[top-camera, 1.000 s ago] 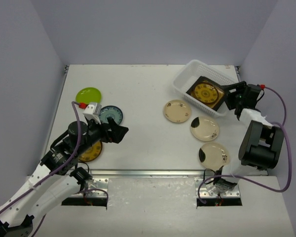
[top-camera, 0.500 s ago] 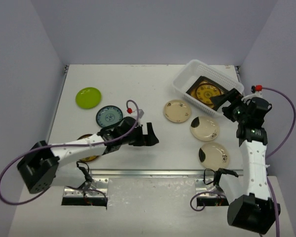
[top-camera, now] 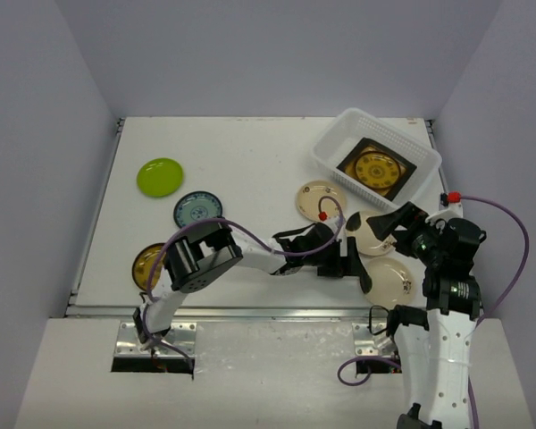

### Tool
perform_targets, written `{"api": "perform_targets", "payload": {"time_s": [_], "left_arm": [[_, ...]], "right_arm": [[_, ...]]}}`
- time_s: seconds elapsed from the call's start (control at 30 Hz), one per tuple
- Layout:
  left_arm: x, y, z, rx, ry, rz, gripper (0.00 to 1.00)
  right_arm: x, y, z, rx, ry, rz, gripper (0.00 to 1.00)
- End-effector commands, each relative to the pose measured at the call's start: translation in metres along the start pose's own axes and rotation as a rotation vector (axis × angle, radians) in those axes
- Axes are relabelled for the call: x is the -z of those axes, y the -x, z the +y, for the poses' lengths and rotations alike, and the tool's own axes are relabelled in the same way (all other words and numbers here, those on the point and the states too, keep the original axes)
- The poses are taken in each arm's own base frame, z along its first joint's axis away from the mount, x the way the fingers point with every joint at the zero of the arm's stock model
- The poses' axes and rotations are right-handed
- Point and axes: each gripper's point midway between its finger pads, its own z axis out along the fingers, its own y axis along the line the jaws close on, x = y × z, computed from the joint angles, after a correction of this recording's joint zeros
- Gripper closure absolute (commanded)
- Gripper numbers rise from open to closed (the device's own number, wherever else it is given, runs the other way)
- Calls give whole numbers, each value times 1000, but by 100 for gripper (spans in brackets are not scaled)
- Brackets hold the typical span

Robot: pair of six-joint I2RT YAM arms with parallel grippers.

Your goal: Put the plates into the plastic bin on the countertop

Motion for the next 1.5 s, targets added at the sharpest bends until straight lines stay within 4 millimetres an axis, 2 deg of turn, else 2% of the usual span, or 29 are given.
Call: {"api": "perform_targets", "payload": {"time_s": [0.0,0.03,0.1,0.17,0.27,0.37,0.43,0.47,0.57,0.67,0.73,0.8,0.87,0.93,1.0,1.07,1.13,1.17,1.23,1.27,1.33,1.4,1.47], "left_arm": [[-29,-8,-14,62,-53,30,24],[-35,-10,-12,68,-54,37,29],[-44,-19,-7,77,-53,66,46],[-50,-25,-1,81,-32,79,49],[-55,-33,13,77,14,90,69],[-60,-37,24,56,55,100,79],[-61,-38,34,48,92,96,97],[-61,-39,36,45,100,92,100],[-55,-35,39,30,109,63,100],[-41,-28,28,15,76,20,100],[-22,-24,35,17,103,-15,100],[3,-8,31,5,113,-74,100],[56,28,21,0,130,-202,100],[88,42,47,19,193,-246,100],[140,66,61,45,208,-330,100],[182,87,55,43,189,-416,100],[219,99,74,51,245,-479,100],[234,100,85,57,285,-489,100],[252,103,92,60,304,-510,100],[265,105,89,56,293,-522,100],[276,106,81,43,280,-528,100],[279,104,75,38,263,-513,100],[278,105,72,37,251,-509,100]], "right_arm": [[12,6,20,43,71,-17,1],[14,8,24,48,81,-22,1],[16,9,29,51,98,-16,1],[18,10,30,56,98,-20,1],[21,13,33,66,97,-25,1],[22,12,35,65,107,-23,1],[20,11,34,62,112,-23,1],[19,10,33,61,111,-23,1],[16,8,30,45,105,-19,1],[15,9,28,7,90,-25,1],[15,12,28,3,84,-31,1],[15,14,29,16,82,-33,1],[13,14,29,25,88,-28,1],[10,12,31,25,113,-16,1],[4,1,41,11,211,36,1],[3,-15,67,-8,435,121,1],[-7,-21,68,-6,523,133,1],[-15,-23,64,13,512,124,1],[-24,-29,62,32,497,145,1],[-27,-34,68,59,511,169,1],[-35,-46,84,81,566,213,2],[-45,-62,96,105,580,260,4],[-51,-70,109,136,595,272,6]]}}
